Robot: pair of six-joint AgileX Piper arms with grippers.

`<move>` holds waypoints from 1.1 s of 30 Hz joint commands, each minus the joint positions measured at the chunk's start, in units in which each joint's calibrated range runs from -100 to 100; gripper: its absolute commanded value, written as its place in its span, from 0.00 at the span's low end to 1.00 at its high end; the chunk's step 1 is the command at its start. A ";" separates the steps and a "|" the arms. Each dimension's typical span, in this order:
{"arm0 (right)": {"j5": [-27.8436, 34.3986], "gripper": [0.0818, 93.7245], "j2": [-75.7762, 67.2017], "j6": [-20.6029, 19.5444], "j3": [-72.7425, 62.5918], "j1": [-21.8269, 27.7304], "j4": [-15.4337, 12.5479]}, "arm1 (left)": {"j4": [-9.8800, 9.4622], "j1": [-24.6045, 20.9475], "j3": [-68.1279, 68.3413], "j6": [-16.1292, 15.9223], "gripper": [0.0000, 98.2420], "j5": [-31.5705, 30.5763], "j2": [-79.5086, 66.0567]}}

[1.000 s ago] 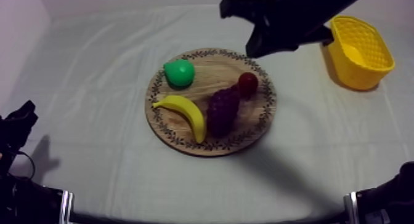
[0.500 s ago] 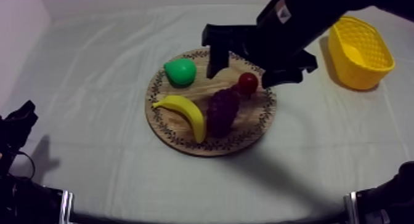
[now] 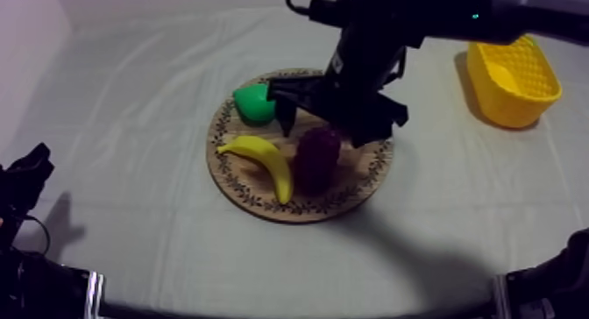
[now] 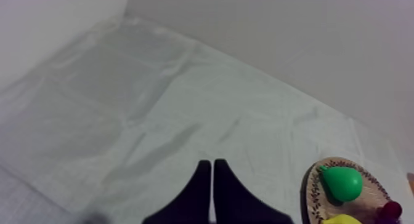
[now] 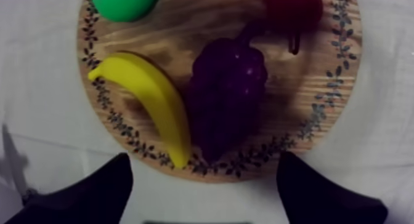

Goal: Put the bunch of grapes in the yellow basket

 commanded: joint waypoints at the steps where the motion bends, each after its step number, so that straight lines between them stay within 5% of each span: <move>1: -0.77 0.97 3.08 -0.03 -0.29 0.18 0.16 | 0.01 -0.03 0.00 0.01 0.00 -0.01 0.05; 20: -4.46 0.92 18.20 -0.06 -7.11 1.63 1.57 | 0.01 -0.03 0.00 0.01 0.00 -0.01 0.05; 28: -5.78 0.60 18.69 -1.02 -6.68 0.54 3.92 | 0.01 -0.03 0.00 0.01 0.00 -0.01 0.05; 33: -6.07 0.49 17.57 -1.62 -5.48 -0.16 4.94 | 0.01 -0.03 0.00 0.01 0.00 -0.01 0.05</move>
